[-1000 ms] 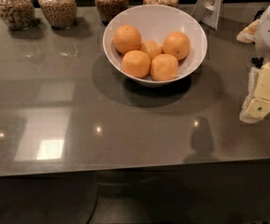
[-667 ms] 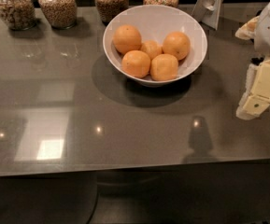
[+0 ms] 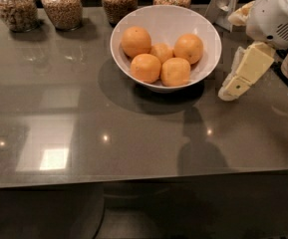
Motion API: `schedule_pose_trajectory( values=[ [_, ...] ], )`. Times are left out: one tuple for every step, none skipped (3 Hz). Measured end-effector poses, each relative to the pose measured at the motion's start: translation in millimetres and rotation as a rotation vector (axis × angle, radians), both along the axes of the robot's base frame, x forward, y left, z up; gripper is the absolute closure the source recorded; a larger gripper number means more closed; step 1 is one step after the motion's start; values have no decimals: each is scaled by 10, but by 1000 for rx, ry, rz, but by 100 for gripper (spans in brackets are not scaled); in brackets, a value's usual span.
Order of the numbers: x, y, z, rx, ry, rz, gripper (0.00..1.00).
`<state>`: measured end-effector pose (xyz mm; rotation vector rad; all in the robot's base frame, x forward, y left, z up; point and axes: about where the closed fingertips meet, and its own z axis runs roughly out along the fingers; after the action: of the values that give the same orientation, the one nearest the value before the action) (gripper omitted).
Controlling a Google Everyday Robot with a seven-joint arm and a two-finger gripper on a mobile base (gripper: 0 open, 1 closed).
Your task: Pick orange from white bowl
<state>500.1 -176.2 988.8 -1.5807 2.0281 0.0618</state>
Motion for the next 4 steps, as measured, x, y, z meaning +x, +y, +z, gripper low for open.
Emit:
schedule_pose_trajectory(
  values=[
    [420,241,-4,125,-27,8,0],
    [816,528,-36,217,-31,1,0],
    [1189,853,-95,288,-19,-8,0],
    [1467,1246,-206,345,20,-9,0]
  ],
)
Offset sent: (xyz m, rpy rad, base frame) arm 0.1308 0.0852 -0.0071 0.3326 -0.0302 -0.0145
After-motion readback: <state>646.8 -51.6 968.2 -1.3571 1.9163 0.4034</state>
